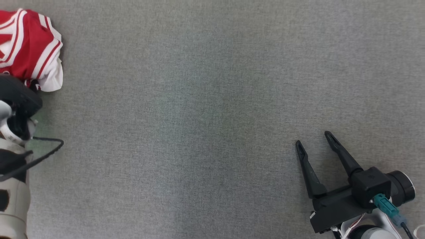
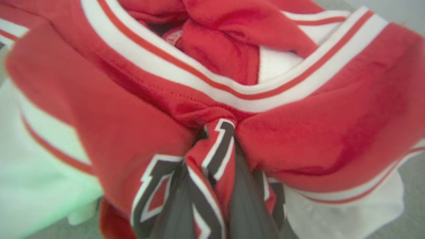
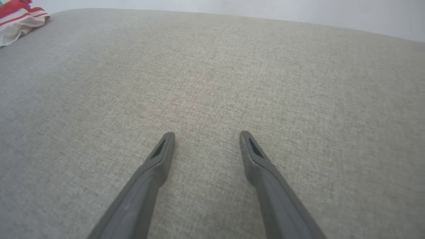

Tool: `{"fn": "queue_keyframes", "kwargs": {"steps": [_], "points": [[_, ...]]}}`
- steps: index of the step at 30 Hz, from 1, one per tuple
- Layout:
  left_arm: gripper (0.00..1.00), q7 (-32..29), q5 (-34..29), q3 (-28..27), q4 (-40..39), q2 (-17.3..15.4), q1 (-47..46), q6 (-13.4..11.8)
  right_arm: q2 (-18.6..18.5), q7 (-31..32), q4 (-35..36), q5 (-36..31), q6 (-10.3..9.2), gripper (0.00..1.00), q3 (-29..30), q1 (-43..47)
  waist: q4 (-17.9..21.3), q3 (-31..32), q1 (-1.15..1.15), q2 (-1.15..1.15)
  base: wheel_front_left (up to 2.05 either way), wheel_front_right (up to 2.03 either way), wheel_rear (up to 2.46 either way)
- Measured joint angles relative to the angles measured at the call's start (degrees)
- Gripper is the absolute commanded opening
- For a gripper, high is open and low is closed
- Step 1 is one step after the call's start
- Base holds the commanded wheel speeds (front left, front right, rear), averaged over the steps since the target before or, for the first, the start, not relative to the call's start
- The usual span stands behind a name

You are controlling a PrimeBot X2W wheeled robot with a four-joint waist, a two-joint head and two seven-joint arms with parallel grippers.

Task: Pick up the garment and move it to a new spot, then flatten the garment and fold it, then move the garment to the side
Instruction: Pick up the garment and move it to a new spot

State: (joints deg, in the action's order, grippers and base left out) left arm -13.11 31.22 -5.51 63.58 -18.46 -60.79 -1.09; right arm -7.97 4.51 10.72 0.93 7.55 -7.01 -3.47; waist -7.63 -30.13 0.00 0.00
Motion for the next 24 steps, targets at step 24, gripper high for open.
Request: {"fn": "queue_keyframes", "kwargs": {"steps": [24], "points": [[0.00,15.2,-4.9,7.8,-12.9,5.6,7.2,3.0,4.6,-7.9,-16.0,5.0,0.00,1.00,-0.5,-0.9,1.8,21.6,-0.01,0.00,0.00,0.00,0.00]]}}
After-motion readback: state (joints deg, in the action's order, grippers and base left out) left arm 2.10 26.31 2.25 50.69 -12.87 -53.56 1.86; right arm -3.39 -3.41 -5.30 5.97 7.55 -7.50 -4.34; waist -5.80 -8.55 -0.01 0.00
